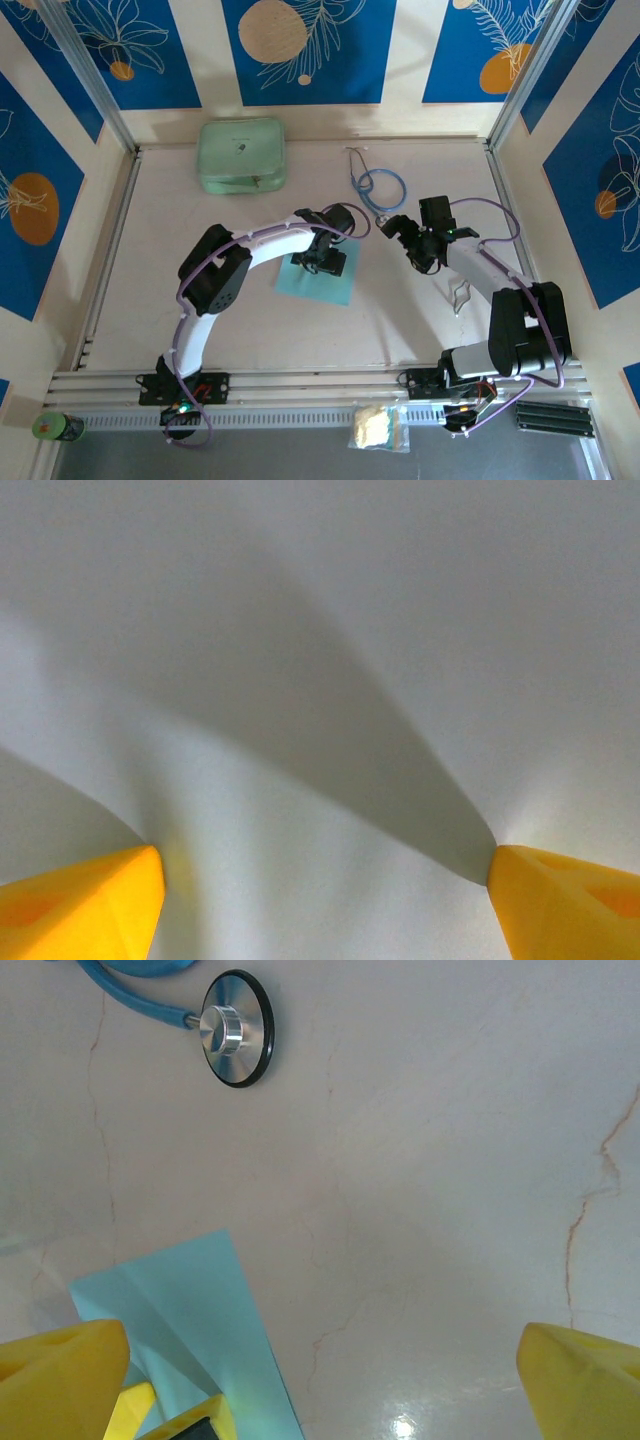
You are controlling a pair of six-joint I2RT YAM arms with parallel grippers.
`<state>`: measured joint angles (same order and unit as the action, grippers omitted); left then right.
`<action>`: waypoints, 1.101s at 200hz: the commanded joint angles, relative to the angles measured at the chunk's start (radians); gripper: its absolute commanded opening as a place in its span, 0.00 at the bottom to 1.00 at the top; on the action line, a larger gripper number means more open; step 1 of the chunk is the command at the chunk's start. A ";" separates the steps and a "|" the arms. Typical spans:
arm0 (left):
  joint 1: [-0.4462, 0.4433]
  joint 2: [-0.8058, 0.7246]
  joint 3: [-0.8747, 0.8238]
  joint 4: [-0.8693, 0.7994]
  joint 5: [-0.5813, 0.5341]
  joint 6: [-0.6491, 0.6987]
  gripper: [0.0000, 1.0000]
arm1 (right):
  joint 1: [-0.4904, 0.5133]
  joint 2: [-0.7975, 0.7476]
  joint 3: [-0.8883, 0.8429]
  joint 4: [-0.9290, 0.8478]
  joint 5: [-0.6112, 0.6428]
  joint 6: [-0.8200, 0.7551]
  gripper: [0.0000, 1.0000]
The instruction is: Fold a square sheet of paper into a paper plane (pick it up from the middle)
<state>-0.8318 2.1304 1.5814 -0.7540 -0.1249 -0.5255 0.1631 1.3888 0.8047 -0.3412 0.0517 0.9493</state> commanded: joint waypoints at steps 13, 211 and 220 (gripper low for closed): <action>-0.004 0.030 -0.052 -0.028 0.002 -0.016 0.83 | -0.005 0.010 0.022 -0.016 -0.018 -0.003 1.00; 0.100 -0.292 -0.248 0.298 0.289 -0.094 0.31 | -0.007 -0.025 -0.021 0.122 -0.133 -0.023 0.99; 0.122 -0.317 -0.280 0.359 0.355 -0.126 0.31 | -0.007 -0.034 -0.033 0.163 -0.166 -0.030 0.98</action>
<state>-0.7650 1.9057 1.3628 -0.5591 0.0296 -0.5793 0.1608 1.3891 0.8017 -0.2863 -0.0086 0.9451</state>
